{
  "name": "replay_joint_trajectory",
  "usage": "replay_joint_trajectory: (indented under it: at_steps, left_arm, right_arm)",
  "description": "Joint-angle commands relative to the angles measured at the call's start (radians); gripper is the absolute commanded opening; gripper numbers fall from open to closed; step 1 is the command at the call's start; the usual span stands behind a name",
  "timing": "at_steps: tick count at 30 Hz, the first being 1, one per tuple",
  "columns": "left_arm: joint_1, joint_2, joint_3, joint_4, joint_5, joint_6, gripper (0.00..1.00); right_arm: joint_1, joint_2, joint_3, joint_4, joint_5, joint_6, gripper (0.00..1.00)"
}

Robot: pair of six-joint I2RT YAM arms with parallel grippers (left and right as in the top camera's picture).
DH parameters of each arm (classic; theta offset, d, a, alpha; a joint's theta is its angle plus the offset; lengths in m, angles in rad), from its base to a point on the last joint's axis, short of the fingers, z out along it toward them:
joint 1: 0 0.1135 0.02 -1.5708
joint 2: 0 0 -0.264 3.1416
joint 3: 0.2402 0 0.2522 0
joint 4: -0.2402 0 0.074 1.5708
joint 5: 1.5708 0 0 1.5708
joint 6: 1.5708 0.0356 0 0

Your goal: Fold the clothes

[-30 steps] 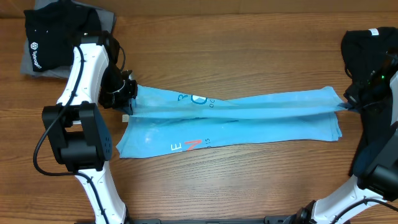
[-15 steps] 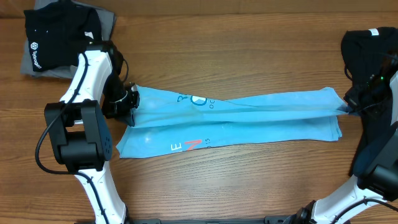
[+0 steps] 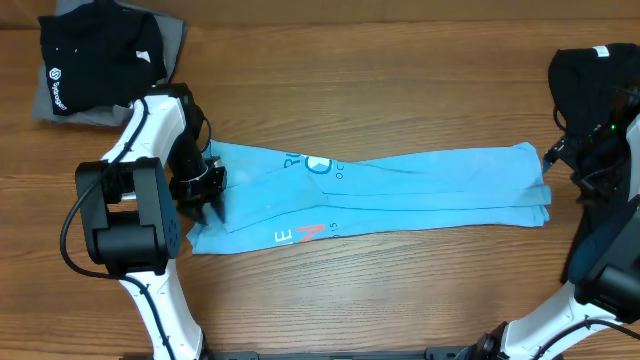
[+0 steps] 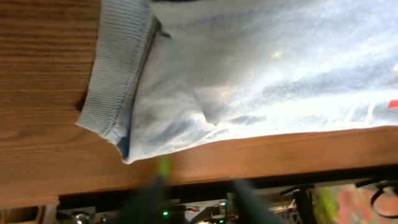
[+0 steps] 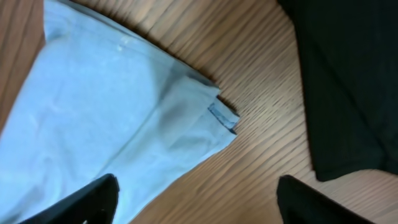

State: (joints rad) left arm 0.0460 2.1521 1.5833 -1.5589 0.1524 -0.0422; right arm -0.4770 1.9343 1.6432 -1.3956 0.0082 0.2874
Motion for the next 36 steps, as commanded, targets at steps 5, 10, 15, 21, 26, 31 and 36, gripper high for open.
replay_joint_trajectory:
  at_steps: [5,10,15,21,26,31,36]
  left_arm:
    - [0.000,-0.035,-0.004,0.005,-0.006,-0.002,0.98]
    - [0.000,-0.035,0.018,0.059,0.006,-0.003,1.00]
    - [-0.002,-0.035,0.072,0.064,0.032,-0.002,1.00]
    - [-0.001,-0.035,0.095,0.076,0.032,0.005,1.00]
    - [-0.001,-0.035,0.095,0.105,0.032,0.004,1.00]
    - [-0.001,-0.035,0.095,0.143,0.032,-0.006,1.00]
    - [-0.001,-0.035,0.095,0.180,0.032,-0.019,1.00]
  right_arm:
    - [-0.001,-0.040,-0.003,0.039,0.029,-0.005,1.00]
    - [-0.001,-0.039,-0.003,0.141,0.028,-0.025,1.00]
    - [-0.012,-0.018,-0.003,0.177,0.020,-0.108,1.00]
    - [-0.083,0.053,-0.003,0.220,-0.212,-0.351,1.00]
    - [-0.160,0.129,-0.003,0.225,-0.262,-0.450,1.00]
    - [-0.216,0.170,-0.003,0.240,-0.365,-0.528,1.00]
    - [-0.235,0.174,-0.005,0.254,-0.450,-0.570,1.00]
